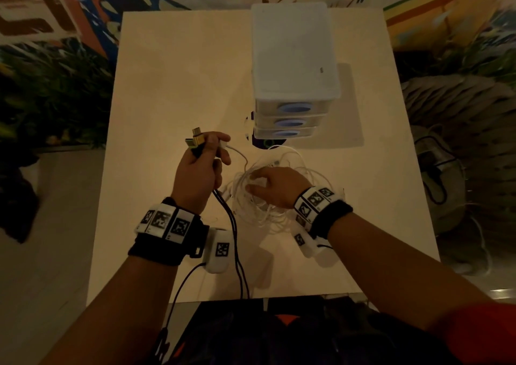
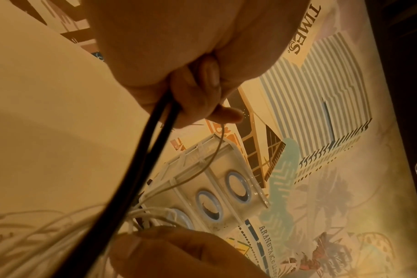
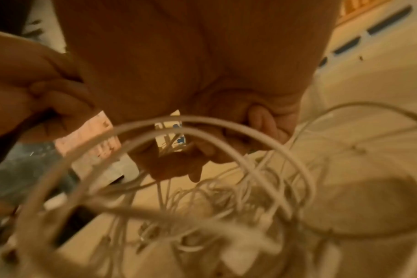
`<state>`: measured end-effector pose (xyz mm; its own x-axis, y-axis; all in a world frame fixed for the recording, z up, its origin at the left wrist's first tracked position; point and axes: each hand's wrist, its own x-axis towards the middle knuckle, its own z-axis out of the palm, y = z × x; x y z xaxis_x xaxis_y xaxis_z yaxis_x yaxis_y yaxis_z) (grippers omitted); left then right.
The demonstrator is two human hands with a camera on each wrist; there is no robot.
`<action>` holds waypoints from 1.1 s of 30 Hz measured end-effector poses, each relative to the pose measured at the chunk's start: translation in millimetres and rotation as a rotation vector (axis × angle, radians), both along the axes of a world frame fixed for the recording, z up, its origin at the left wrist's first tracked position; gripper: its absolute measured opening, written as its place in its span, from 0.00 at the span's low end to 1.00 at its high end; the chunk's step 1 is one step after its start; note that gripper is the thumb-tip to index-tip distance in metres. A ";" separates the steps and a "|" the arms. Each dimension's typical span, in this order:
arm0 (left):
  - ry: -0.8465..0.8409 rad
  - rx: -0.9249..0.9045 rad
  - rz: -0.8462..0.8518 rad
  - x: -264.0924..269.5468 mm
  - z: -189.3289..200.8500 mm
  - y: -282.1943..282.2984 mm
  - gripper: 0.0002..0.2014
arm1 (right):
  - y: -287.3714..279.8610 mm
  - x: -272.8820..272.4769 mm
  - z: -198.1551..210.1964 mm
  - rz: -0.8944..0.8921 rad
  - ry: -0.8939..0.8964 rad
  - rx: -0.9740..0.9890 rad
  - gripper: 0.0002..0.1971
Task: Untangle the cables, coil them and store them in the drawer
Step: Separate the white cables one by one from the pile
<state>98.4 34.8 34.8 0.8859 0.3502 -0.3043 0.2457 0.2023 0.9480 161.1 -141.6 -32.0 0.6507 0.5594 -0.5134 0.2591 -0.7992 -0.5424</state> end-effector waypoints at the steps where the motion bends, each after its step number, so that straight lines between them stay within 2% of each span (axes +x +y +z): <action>1: -0.003 -0.007 0.001 -0.5 -0.4 0.7 0.15 | 2.4 0.9 0.9 -0.023 0.050 0.044 0.23; 4: -0.015 0.005 0.019 -0.9 -1.6 3.6 0.15 | 7.8 3.0 -4.1 -0.078 0.126 0.113 0.15; 10: 0.026 0.061 0.092 -1.3 -9.3 14.7 0.15 | -3.7 4.0 -7.0 -0.169 0.253 0.258 0.07; 13: 0.057 0.082 0.113 -1.1 -12.6 17.6 0.15 | -10.6 6.7 -6.4 -0.263 0.381 0.319 0.09; 15: 0.068 0.097 0.120 -0.6 -14.4 18.1 0.15 | -13.3 7.4 -5.0 -0.307 0.401 0.351 0.10; 18: 0.077 0.131 0.123 0.5 -20.3 19.2 0.15 | -18.3 6.5 0.1 -0.252 0.275 0.331 0.08; 22: 0.111 0.253 0.127 1.9 -35.4 22.1 0.17 | -26.4 1.0 3.0 -0.060 -0.034 0.171 0.12; 24: 0.122 0.305 0.124 2.2 -40.3 21.1 0.17 | -30.1 -2.6 7.7 -0.026 -0.166 0.129 0.13; 26: 0.129 0.327 0.125 2.8 -42.1 18.5 0.15 | -34.5 -4.6 15.5 -0.057 -0.204 0.143 0.19; 28: 0.128 0.341 0.119 3.9 -40.6 14.9 0.14 | -37.9 -5.2 22.1 -0.037 -0.239 0.113 0.17; 30: 0.121 0.341 0.110 5.4 -38.1 10.9 0.14 | -40.6 -4.2 26.5 0.066 -0.310 0.001 0.13; 33: 0.121 0.366 0.091 6.6 -36.1 5.0 0.14 | -42.9 -1.8 27.8 0.224 -0.408 -0.130 0.15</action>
<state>105.0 39.8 -1.3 0.8114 0.5306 -0.2450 0.3569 -0.1178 0.9267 159.3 -184.5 -4.2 0.6843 0.6571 -0.3161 0.6035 -0.7537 -0.2602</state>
